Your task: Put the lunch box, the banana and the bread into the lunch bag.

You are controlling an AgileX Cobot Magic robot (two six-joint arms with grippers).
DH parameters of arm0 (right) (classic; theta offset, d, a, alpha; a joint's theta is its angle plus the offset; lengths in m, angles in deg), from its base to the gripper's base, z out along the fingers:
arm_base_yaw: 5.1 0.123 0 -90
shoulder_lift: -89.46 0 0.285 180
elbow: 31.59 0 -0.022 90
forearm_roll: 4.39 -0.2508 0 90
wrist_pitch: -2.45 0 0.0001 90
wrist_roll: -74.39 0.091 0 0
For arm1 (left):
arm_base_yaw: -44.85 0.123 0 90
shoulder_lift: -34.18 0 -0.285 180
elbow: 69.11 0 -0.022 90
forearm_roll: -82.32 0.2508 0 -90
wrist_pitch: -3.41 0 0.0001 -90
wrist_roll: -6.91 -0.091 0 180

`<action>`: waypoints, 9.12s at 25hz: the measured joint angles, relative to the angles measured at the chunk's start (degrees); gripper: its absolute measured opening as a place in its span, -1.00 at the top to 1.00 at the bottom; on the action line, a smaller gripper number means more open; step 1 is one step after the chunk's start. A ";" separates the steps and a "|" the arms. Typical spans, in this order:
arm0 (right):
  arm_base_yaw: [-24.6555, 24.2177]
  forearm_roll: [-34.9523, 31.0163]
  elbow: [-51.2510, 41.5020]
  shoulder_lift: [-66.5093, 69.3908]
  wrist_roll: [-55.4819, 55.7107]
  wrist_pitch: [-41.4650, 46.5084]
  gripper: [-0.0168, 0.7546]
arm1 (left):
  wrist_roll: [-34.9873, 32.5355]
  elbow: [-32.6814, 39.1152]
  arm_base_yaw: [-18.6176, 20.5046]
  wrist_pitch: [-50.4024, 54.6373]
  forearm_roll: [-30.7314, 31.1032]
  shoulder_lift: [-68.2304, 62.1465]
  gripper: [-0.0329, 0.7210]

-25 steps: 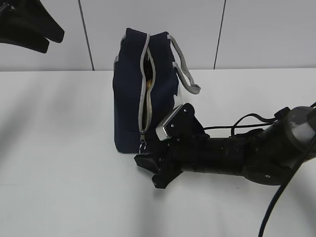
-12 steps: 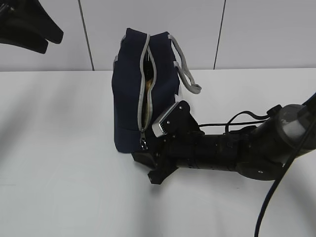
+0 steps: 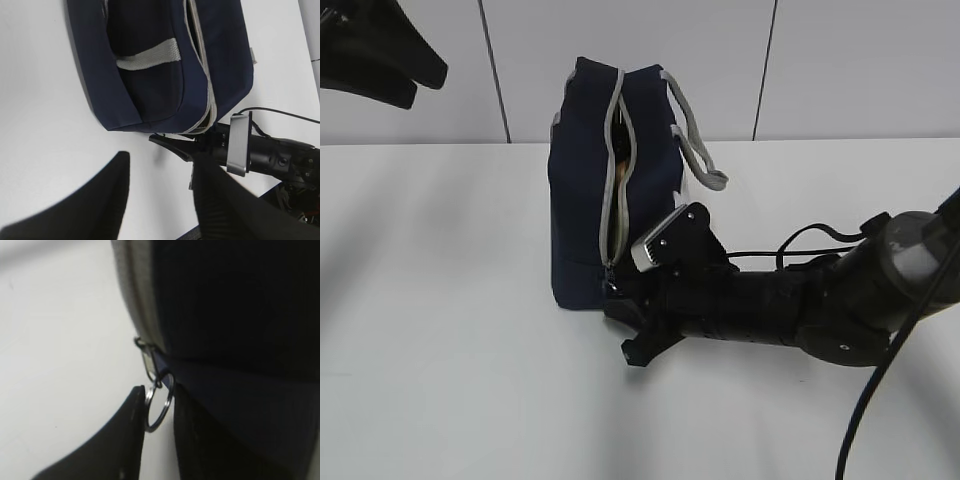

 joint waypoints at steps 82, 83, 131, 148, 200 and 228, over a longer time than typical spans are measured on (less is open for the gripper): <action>-0.05 35.95 5.19 -21.07 24.12 9.02 1.00 | -0.84 0.00 0.00 -0.01 0.44 0.00 0.10; -0.05 38.33 6.01 -21.19 26.43 9.02 1.00 | -1.27 0.00 0.00 -0.01 0.44 0.00 0.10; -7.99 65.75 19.81 -24.79 64.52 -4.89 1.00 | -27.64 9.57 0.00 -7.34 -18.02 -0.06 0.10; -7.99 57.65 21.64 -24.79 58.95 0.11 1.00 | -34.25 9.57 0.00 -4.60 -19.67 -5.02 0.10; -7.99 57.44 24.30 -23.60 59.74 0.99 1.00 | -45.80 9.57 -5.50 -7.12 -24.30 -10.95 0.90; -7.99 60.13 37.50 -15.91 68.39 5.59 1.00 | -43.63 9.57 -5.50 -5.77 -18.59 -10.89 0.90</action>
